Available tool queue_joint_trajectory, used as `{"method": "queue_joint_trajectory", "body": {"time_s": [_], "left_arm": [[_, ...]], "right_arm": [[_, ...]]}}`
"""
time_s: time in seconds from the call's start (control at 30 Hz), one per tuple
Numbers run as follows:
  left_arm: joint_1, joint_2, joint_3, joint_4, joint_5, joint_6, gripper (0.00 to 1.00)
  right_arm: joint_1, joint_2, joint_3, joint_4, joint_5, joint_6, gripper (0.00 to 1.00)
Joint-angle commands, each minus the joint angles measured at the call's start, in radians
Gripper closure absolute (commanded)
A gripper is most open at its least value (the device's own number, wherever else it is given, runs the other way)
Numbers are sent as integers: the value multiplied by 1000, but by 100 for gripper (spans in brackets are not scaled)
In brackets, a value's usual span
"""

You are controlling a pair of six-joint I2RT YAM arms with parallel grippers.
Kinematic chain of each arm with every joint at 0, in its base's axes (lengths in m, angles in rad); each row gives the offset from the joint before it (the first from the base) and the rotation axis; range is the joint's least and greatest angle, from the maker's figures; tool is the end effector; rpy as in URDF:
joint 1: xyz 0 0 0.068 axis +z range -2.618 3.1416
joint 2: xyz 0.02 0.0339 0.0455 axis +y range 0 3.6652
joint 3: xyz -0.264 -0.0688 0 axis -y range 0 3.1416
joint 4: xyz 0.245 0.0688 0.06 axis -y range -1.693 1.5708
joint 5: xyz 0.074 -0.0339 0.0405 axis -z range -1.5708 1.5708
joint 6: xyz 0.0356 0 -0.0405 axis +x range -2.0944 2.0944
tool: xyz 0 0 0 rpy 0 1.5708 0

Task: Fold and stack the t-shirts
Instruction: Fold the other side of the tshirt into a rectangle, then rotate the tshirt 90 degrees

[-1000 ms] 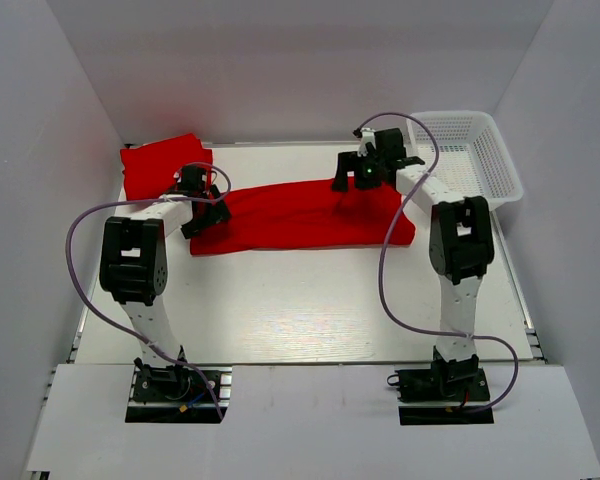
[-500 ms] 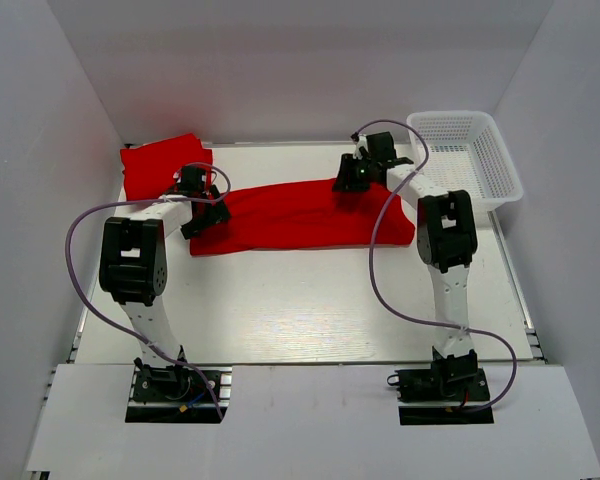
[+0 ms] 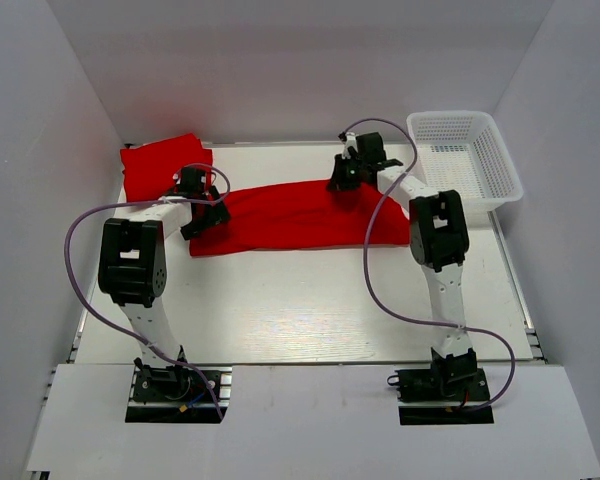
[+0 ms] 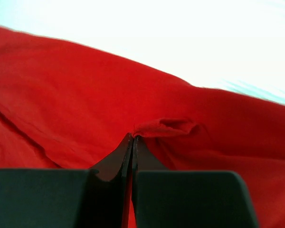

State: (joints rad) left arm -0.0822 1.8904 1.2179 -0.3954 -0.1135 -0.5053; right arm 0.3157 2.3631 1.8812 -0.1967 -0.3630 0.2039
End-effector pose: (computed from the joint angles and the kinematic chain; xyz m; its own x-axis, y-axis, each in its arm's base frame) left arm 0.3837 -0.0276 0.1626 -0.7773 -0.4186 -0.4698 -0.3989 0.9052 -0.1465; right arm 0.5059 0.1786 0.1712 -0.6963 -0.0283 -0.7172 -0.4207 0.8256 0.3759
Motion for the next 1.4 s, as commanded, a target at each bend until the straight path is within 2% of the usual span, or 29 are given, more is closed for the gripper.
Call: {"method": "queue_joint_trajectory", "body": {"time_s": [0.0,0.33,0.37,0.4,0.43,0.47,0.5,0.63,0.73,0.9,0.97,1.03,1.07,1.13,1.17,1.37], "left_arm": [[9,-31,-46,-69,21,-10,0],[9,-51,-55,-60,31,-10,0],[9,-51,-55,-60,31,-10,0],[9,-51,-55,-60,31,-10,0],[9,-51,-55,-71,31,-10,0],[9,-51,-55,-71,31,-10,0],[9,-51,-55,-82,31,-10,0],[9,-85,-55,-114,12,-10,0],[9,-135,-55,-138,3,-19,0],[-5,-183,46,-160,17,-10,0],[-5,-183,77,-145,28,11,0],[-5,-183,110,-134,46,23,0],[-5,-171,121,-123,46,36,0],[-5,-142,140,-105,70,62,0],[-5,-126,155,-86,71,74,0],[-14,19,209,-46,136,128,0]], "right_arm": [[37,-36,4,57,-34,-107,100],[77,39,85,42,-33,-120,100],[80,50,88,42,-15,-118,88],[85,50,96,42,-10,-110,66],[83,48,99,40,-5,-104,48],[82,50,102,43,-2,-104,22],[85,44,105,40,-1,-92,10],[80,-30,93,57,-1,-71,10],[72,-140,3,82,-11,-37,10],[63,-347,-257,108,93,-26,10],[60,-427,-300,97,174,-3,10],[59,-447,-348,30,219,44,10],[48,-468,-359,4,304,57,10],[45,-475,-382,-87,354,100,10],[36,-469,-396,-111,440,109,10],[17,-394,-380,-164,421,129,10]]}}
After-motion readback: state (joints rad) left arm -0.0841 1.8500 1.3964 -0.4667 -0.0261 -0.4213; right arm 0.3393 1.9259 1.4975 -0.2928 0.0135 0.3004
